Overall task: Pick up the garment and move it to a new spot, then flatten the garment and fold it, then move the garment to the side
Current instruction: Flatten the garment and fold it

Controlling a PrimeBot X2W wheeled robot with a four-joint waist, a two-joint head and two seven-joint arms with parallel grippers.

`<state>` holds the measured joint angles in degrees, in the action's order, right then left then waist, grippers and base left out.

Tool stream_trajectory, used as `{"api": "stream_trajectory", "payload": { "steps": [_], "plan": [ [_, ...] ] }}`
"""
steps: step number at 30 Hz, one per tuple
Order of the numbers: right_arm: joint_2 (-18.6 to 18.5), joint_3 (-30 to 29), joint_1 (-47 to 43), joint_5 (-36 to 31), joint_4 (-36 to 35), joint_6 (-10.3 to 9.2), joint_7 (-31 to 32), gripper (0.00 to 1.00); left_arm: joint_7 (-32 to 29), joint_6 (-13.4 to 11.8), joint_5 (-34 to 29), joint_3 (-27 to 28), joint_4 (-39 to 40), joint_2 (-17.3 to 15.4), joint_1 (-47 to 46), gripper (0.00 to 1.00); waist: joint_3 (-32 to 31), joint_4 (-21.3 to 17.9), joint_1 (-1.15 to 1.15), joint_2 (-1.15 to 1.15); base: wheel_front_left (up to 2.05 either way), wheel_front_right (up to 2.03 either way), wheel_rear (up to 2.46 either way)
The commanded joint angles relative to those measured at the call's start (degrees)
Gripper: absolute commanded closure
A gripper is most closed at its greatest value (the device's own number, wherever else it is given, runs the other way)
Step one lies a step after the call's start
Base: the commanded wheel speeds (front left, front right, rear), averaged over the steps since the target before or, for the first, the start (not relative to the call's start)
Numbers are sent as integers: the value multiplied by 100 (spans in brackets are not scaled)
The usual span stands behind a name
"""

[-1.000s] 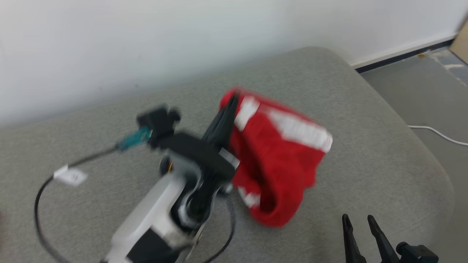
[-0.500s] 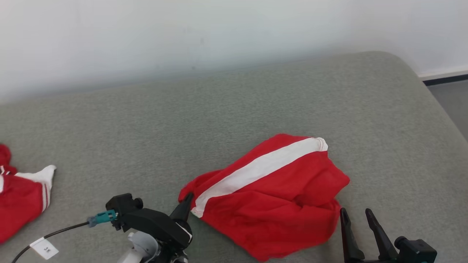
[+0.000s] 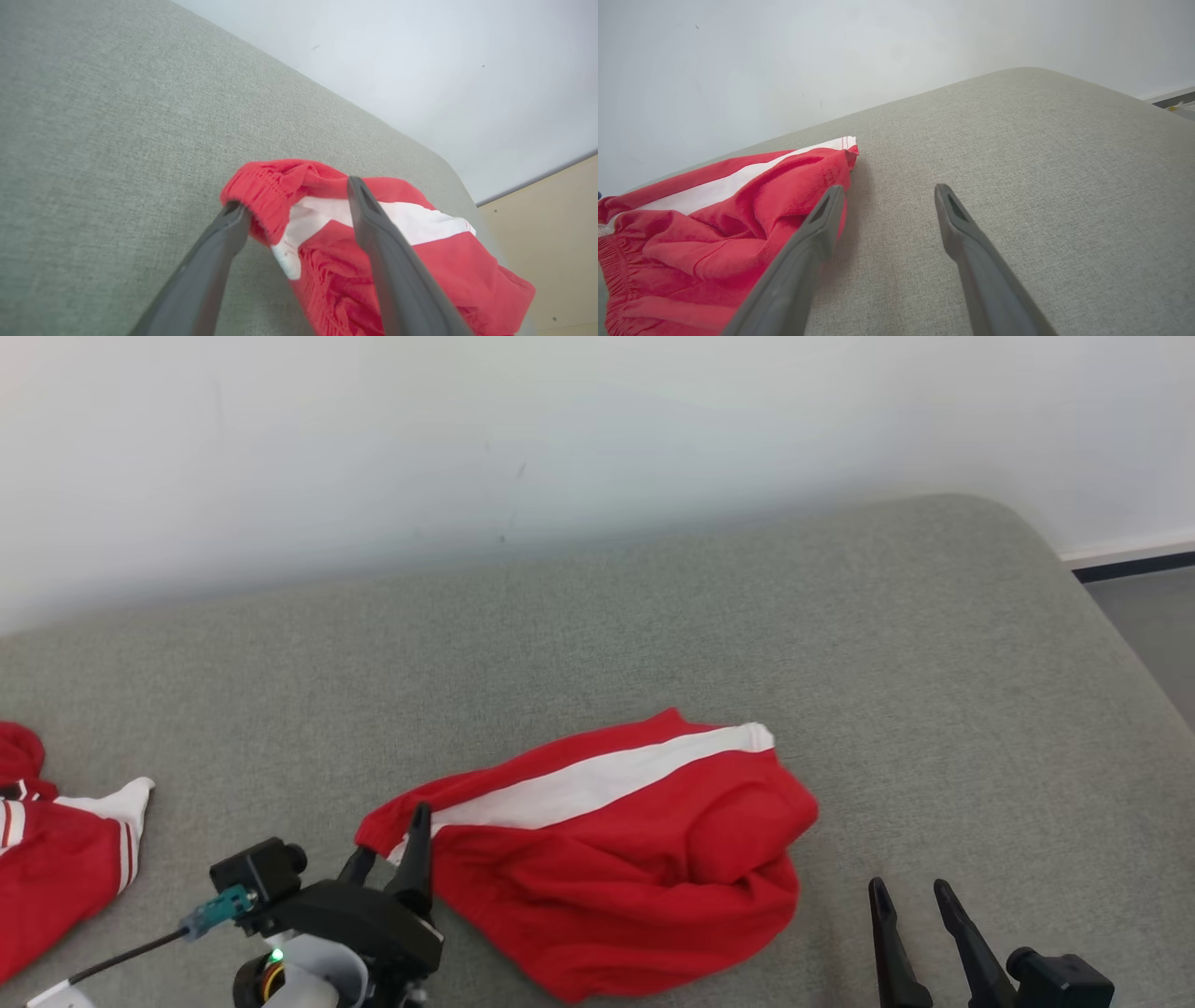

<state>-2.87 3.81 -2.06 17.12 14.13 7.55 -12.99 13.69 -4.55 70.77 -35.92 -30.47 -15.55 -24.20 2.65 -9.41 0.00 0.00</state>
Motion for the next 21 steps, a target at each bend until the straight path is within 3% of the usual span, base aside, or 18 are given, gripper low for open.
{"api": "stream_trajectory", "payload": {
  "steps": [1, 15, 21],
  "plan": [
    [-1, -48, -97, -45, -32, -11, 34, 0, 106, -41, -281, 51, -32, -80, 178, 0, -160, -91, 0, 0, 0, 0, 0],
    [-2, -231, -310, -8, -193, -11, 80, 0, 152, -71, -1159, 663, 405, 1, 1204, 0, -424, 267, 0, 0, 0, 0, 0],
    [-3, -315, -324, -30, -219, -11, 24, 0, 153, -41, -2697, 1654, 1372, 177, 1862, 0, -484, 440, 0, 0, 0, 0, 0]
  ]
}}
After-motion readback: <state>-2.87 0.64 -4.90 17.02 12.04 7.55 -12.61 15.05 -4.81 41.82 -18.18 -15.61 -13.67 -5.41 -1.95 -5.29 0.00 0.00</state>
